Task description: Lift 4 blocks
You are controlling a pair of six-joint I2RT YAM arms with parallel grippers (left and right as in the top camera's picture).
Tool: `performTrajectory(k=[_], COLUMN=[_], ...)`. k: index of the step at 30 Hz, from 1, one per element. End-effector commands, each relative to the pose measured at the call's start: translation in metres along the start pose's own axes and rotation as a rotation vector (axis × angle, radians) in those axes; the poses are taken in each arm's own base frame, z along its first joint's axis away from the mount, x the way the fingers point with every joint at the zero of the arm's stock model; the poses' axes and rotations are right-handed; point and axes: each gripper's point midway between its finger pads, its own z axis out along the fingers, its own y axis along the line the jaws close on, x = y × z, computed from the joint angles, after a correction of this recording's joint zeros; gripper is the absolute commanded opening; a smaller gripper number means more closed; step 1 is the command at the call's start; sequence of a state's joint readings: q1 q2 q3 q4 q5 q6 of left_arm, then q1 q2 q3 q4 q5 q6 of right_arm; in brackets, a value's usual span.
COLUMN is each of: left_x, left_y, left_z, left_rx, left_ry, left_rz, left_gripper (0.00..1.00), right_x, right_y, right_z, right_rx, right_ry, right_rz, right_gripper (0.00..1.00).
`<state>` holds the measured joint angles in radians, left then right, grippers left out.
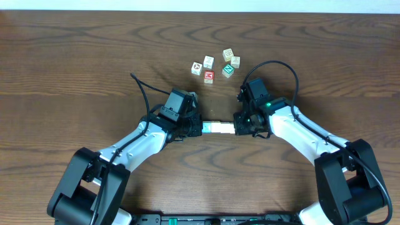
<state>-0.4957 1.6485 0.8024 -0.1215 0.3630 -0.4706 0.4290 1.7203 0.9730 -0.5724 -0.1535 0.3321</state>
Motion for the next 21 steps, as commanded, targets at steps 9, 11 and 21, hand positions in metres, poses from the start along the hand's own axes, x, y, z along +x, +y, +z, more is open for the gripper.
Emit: performTrajectory(k=[9, 11, 21], left_x=[0.0108, 0.0119, 0.0173], left_y=[-0.0213, -0.0219, -0.0207], left_z=[0.0022, 0.0027, 0.0083], left_rx=[0.074, 0.07, -0.021], left_ry=[0.037, 0.038, 0.01], left_rz=[0.051, 0.056, 0.107], left_gripper=[0.07, 0.07, 0.07], right_x=[0.0117, 0.0109, 0.0075], right_y=[0.0358, 0.0361, 0.032], right_z=[0.0025, 0.0025, 0.0031], right_rx=[-0.141, -0.142, -0.116], right_ry=[0.04, 0.036, 0.019], right_rz=[-0.042, -0.042, -0.044], right_gripper=[0.01, 0.01, 0.01])
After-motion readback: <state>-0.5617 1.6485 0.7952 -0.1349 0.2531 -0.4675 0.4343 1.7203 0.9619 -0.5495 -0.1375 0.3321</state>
